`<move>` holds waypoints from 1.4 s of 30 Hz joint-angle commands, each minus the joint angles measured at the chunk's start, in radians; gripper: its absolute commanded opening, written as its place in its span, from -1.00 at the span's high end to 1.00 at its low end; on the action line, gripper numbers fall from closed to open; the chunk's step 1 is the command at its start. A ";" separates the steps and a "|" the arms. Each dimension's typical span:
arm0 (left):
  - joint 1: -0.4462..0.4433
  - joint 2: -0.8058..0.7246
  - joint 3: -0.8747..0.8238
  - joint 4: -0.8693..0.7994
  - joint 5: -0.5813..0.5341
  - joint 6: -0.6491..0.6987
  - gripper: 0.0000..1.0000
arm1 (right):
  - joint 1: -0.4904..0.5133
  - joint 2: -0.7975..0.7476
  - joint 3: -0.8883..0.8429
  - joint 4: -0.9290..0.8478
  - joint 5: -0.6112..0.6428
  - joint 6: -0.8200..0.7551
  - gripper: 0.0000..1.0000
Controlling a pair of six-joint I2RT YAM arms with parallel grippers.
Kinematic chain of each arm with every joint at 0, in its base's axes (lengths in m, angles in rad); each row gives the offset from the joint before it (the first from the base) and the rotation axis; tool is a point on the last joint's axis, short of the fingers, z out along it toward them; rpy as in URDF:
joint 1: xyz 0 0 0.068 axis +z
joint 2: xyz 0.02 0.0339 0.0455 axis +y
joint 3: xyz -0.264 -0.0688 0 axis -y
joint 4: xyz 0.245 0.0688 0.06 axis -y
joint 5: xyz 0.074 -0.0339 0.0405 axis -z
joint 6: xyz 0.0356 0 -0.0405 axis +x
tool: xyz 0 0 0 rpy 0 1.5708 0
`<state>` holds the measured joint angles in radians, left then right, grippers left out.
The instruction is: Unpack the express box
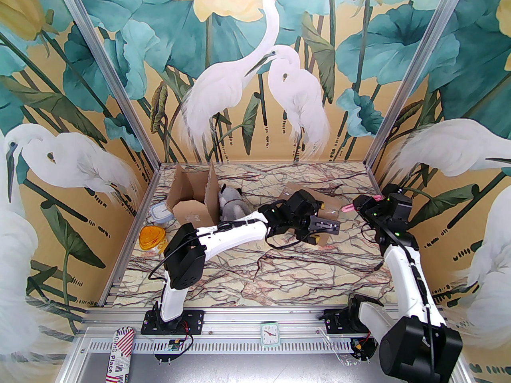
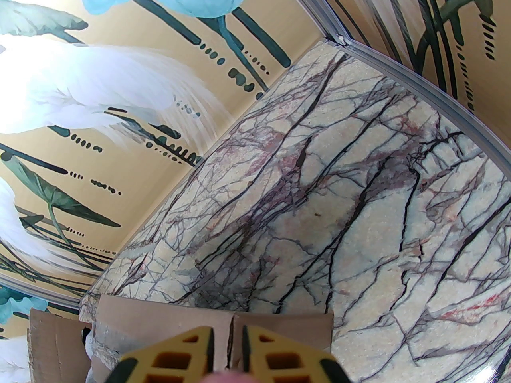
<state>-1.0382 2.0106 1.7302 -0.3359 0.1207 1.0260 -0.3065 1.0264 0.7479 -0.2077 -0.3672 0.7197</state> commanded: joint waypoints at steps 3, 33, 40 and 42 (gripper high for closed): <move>0.001 0.028 0.035 0.034 -0.025 0.011 -0.99 | -0.018 -0.044 -0.022 0.048 0.015 0.032 1.00; 0.003 0.083 0.084 0.056 -0.045 -0.046 -0.99 | -0.056 0.061 -0.095 0.283 -0.168 0.157 1.00; 0.020 0.095 0.133 0.040 0.012 -0.090 -1.00 | -0.055 0.090 -0.121 0.321 -0.305 0.204 1.00; 0.023 0.109 0.152 0.019 0.036 -0.095 -0.99 | -0.055 0.085 -0.131 0.324 -0.322 0.205 1.00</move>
<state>-1.0252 2.0815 1.8400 -0.2955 0.1116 0.9627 -0.3603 1.1137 0.6373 0.0761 -0.6079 0.8993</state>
